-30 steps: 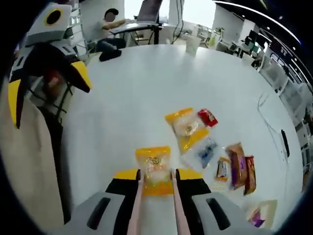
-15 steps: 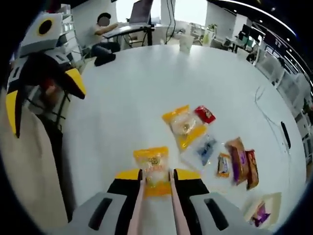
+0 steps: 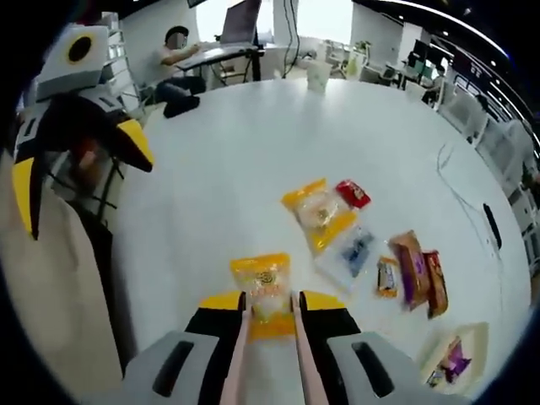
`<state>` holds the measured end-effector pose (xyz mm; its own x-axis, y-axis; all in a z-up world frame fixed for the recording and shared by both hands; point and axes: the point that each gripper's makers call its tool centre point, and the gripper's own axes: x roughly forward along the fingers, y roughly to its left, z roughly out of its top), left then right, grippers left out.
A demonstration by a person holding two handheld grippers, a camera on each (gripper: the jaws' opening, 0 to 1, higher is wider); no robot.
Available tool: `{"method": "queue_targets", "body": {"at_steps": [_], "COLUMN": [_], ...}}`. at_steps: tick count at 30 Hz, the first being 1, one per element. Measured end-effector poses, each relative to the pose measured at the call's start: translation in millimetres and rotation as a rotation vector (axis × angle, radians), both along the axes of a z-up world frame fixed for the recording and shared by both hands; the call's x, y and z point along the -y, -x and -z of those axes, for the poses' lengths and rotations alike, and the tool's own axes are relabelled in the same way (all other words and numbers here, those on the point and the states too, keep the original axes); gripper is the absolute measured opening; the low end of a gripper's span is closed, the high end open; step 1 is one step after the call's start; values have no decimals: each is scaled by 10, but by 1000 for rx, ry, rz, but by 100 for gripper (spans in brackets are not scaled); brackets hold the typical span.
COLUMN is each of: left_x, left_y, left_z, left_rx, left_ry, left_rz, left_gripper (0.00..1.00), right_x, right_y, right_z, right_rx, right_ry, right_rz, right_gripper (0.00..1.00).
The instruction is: Place the target food into the container with the food tongs after gripping and lifting it, then release it inside without dropping or visibly crushing the food.
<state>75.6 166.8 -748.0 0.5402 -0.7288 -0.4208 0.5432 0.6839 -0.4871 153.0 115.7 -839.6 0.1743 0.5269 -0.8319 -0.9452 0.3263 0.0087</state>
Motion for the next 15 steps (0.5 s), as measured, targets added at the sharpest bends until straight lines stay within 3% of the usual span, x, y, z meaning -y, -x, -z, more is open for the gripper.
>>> {"method": "queue_targets", "body": {"at_steps": [15], "left_x": [75], "left_y": [40], "left_z": [-28], "left_rx": [7], "left_ry": [1], "left_rz": [6], "left_gripper": [57], "right_x": [137], "right_y": [-31], "right_z": [-145], "right_rx": [3], "right_ry": [-51], "right_rz": [82], "right_gripper": [24]}}
